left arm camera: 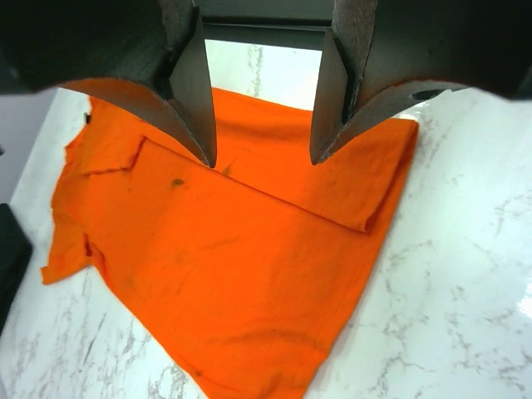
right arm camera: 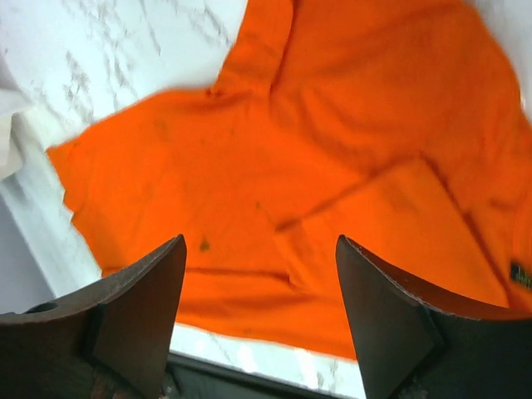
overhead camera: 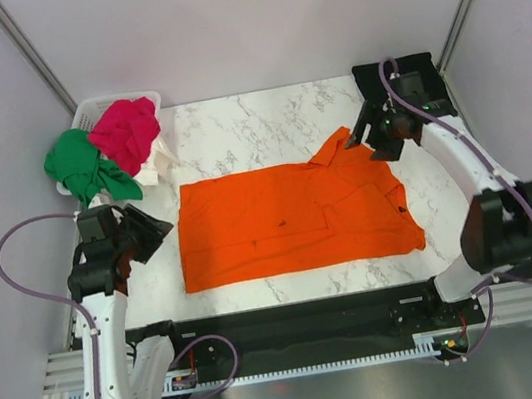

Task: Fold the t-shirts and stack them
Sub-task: Fold the tshirt

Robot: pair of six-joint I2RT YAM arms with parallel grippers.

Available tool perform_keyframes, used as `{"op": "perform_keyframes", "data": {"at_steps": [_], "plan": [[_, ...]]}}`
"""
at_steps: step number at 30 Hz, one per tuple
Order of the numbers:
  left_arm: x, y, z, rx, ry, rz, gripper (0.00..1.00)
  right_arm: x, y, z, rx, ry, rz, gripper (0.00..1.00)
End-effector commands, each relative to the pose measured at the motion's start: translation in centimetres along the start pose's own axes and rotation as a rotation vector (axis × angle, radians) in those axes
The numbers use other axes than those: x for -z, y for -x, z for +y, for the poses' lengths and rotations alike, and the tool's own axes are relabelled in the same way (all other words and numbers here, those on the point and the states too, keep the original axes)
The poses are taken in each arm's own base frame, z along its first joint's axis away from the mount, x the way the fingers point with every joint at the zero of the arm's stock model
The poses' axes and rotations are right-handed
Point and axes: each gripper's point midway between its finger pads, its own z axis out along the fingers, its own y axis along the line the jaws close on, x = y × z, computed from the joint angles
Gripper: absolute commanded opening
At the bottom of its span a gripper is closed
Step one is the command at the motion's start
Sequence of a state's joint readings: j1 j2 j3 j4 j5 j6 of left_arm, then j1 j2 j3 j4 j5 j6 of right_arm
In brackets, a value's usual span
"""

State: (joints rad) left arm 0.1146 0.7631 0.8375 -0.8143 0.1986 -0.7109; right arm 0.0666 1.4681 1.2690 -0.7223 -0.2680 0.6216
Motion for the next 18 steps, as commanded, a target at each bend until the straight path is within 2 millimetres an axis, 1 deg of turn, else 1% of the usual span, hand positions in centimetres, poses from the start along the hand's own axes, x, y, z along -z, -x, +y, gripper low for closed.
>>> {"op": "perform_keyframes", "data": {"at_steps": [1, 2, 3, 4, 5, 7, 8, 10, 11, 13, 14, 18], "plan": [[0.6, 1.7, 1.2, -0.176, 0.047, -0.087, 0.56, -3.3, 4.9, 0.8, 0.093, -0.033, -0.074, 0.8], [0.9, 1.9, 1.1, -0.197, 0.033, -0.113, 0.56, -5.2, 6.3, 1.0, 0.106, -0.045, -0.07, 0.77], [1.0, 2.1, 1.1, -0.214, 0.031, -0.135, 0.54, -6.3, 7.1, 1.0, 0.117, -0.058, -0.072, 0.76], [1.0, 2.4, 1.7, -0.216, 0.056, -0.157, 0.53, -7.4, 8.0, 0.7, 0.126, -0.085, -0.078, 0.74], [1.5, 2.5, 1.7, -0.217, 0.054, -0.174, 0.52, -9.3, 9.3, 0.8, 0.13, -0.092, -0.075, 0.71], [1.1, 2.1, 1.4, -0.219, 0.033, -0.154, 0.5, -11.0, 10.6, 0.5, 0.136, -0.124, -0.082, 0.7], [1.0, 2.1, 1.4, -0.214, 0.032, -0.157, 0.5, -12.7, 11.5, 0.6, 0.143, -0.126, -0.079, 0.69], [0.6, 2.2, 1.6, -0.204, 0.038, -0.158, 0.5, -14.3, 12.4, 0.3, 0.145, -0.14, -0.086, 0.69], [0.5, 2.3, 1.8, -0.197, 0.051, -0.163, 0.49, -15.8, 13.0, 0.0, 0.144, -0.15, -0.09, 0.69], [0.3, 2.7, 2.4, -0.181, 0.088, -0.181, 0.49, -17.3, 13.5, -0.3, 0.145, -0.163, -0.095, 0.69], [0.3, 2.8, 2.6, -0.177, 0.099, -0.186, 0.49, -18.5, 13.8, -0.6, 0.146, -0.172, -0.095, 0.68], [0.3, 2.7, 2.7, -0.176, 0.101, -0.182, 0.49, -20.9, 14.6, -1.1, 0.173, -0.17, -0.11, 0.67]]}}
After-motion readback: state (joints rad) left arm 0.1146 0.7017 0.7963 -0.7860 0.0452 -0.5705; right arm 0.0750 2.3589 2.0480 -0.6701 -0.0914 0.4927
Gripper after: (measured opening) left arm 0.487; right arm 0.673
